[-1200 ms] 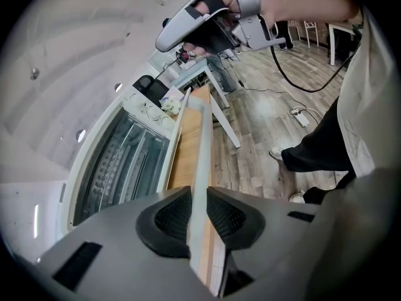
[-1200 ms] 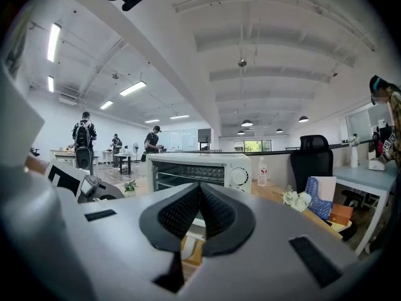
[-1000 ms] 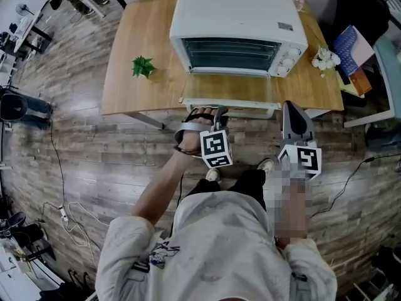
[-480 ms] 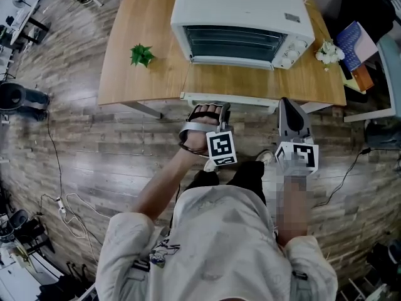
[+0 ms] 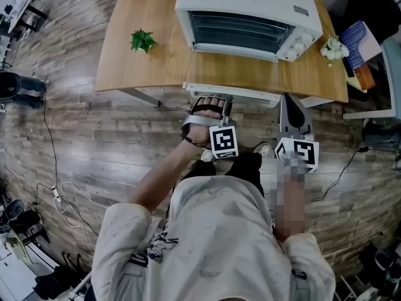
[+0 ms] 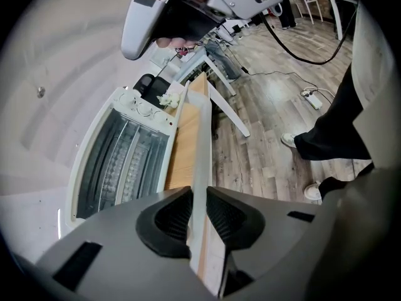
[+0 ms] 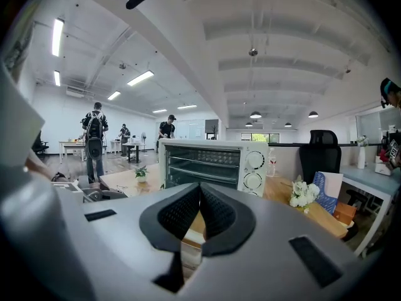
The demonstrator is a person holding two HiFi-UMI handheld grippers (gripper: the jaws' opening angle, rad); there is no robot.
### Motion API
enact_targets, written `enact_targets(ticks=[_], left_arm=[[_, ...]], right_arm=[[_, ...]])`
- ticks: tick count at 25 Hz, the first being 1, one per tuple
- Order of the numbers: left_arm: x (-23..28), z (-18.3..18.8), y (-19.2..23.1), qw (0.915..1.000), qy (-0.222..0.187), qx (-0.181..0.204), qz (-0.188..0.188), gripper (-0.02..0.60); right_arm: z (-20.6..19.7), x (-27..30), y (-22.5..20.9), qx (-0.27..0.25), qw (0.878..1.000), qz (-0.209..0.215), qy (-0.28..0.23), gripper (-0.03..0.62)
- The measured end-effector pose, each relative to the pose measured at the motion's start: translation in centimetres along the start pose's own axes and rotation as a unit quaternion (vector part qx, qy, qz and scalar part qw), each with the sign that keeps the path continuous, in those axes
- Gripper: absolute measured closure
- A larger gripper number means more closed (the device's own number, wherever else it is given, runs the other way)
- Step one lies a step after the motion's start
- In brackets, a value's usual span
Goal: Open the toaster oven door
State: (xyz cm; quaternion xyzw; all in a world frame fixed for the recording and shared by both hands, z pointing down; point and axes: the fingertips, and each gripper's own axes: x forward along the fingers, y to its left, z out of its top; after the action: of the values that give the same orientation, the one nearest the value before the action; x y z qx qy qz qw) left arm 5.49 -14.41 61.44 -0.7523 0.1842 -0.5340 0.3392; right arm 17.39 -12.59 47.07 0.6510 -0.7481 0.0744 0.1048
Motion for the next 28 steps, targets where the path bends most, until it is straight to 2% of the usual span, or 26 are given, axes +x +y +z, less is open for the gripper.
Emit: enact_targets(ticks=[8, 13, 20, 28], left_arm=[[0.5, -0.1, -1.2, 0.9997, -0.002, 0.005, 0.024, 0.499], [0.7, 0.2, -3.1, 0.9996, -0.016, -0.023, -0.006, 0.499], [1.2, 0.0, -4.1, 0.9997, -0.019, -0.018, -0.001, 0.497], [2.0, -1.0, -4.5, 0.9981, -0.004, 0.021, 0.057, 0.497]], right_arm=[[-0.4, -0.1, 0.8, -0.004, 1.0, 0.005, 0.006, 0.571], [-0.9, 0.2, 0.9, -0.002, 1.0, 0.009, 0.011, 0.571], [-2.1, 0.4, 1.6, 0.005, 1.0, 0.019, 0.022, 0.571], [-3.6, -0.1, 1.5, 0.013, 0.999, 0.022, 0.038, 0.571]])
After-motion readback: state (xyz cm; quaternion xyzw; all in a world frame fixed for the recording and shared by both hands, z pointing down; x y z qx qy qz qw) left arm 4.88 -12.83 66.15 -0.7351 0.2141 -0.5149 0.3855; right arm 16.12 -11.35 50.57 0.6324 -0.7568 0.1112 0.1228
